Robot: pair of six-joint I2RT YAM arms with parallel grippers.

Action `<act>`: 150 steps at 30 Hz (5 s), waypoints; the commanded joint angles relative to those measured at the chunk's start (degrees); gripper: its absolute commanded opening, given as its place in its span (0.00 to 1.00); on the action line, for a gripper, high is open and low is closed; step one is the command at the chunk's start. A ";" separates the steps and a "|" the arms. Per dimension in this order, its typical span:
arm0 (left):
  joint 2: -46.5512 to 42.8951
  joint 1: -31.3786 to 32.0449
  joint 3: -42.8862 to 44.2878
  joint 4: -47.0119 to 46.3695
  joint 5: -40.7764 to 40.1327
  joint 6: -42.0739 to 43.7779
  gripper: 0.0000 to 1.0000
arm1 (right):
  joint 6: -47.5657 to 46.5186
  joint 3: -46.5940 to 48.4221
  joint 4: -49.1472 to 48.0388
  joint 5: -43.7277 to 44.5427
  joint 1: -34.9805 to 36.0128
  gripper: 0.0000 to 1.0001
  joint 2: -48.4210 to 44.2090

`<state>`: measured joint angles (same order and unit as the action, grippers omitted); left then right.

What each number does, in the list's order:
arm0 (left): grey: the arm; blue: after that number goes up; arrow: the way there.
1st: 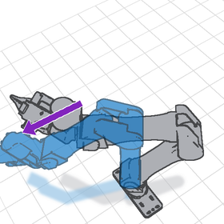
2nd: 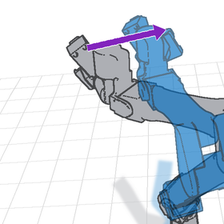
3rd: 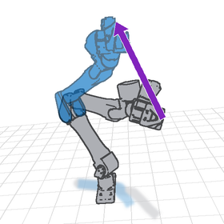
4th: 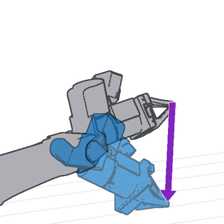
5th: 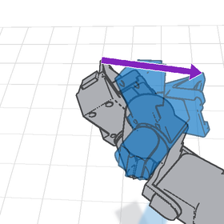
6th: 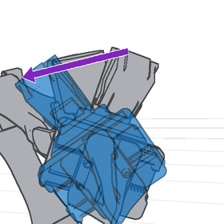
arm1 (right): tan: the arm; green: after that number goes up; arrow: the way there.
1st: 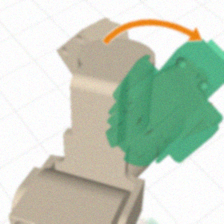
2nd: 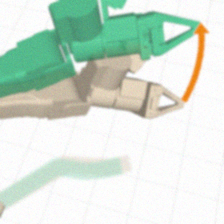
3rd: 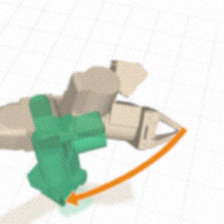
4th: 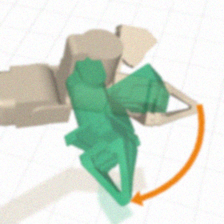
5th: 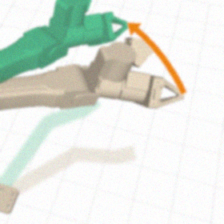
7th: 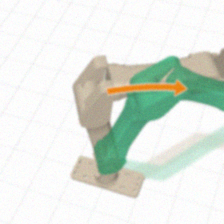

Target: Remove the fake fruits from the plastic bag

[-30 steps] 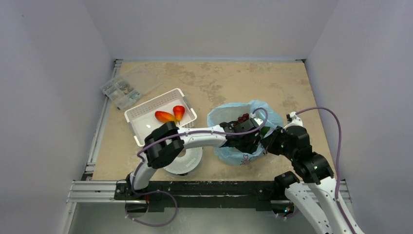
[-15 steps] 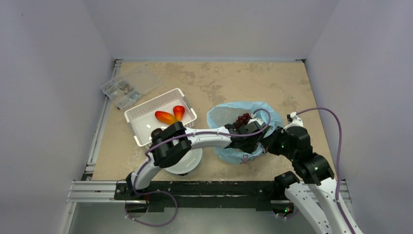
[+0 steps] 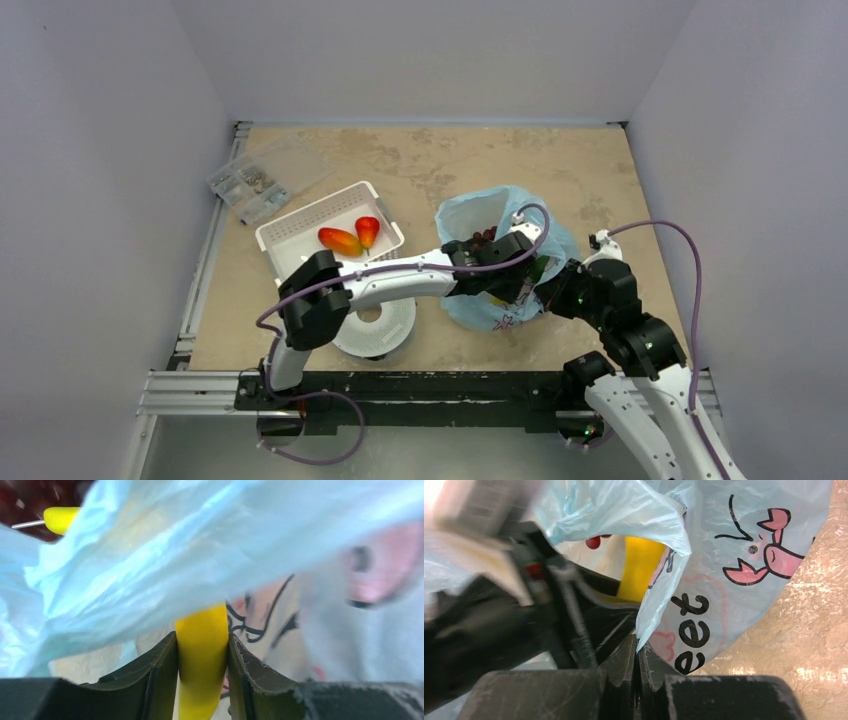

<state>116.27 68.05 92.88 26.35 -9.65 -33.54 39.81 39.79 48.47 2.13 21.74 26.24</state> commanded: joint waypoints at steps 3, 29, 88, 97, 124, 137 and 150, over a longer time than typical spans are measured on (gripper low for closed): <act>-8.62 0.24 0.05 0.24 -0.08 1.88 0.02 | -0.92 1.34 -1.36 1.56 0.23 0.00 0.52; -25.84 0.07 -1.19 1.26 15.61 4.32 0.00 | -1.93 0.73 -1.89 -0.20 0.16 0.00 2.15; -30.99 -53.93 -18.16 36.73 -4.84 -82.16 0.00 | -1.40 0.78 -2.15 0.35 0.17 0.00 0.17; -25.28 -60.98 -18.11 34.59 -2.08 -82.76 0.00 | -1.15 0.73 -2.24 0.57 0.17 0.00 -0.23; -33.74 -65.17 -23.92 21.34 7.98 -57.52 1.00 | -0.88 0.65 -2.04 1.12 0.15 0.00 0.57; -52.49 -49.07 -41.57 -1.33 27.18 -24.48 0.99 | 2.88 -0.17 -1.19 3.76 0.18 0.00 3.90; -55.72 -16.79 -35.50 -11.12 27.00 -3.80 0.89 | 12.24 -12.50 -9.42 -2.01 0.55 0.00 13.38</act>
<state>57.87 41.89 53.65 22.04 19.20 -46.28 48.97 28.23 45.21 0.47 21.93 41.23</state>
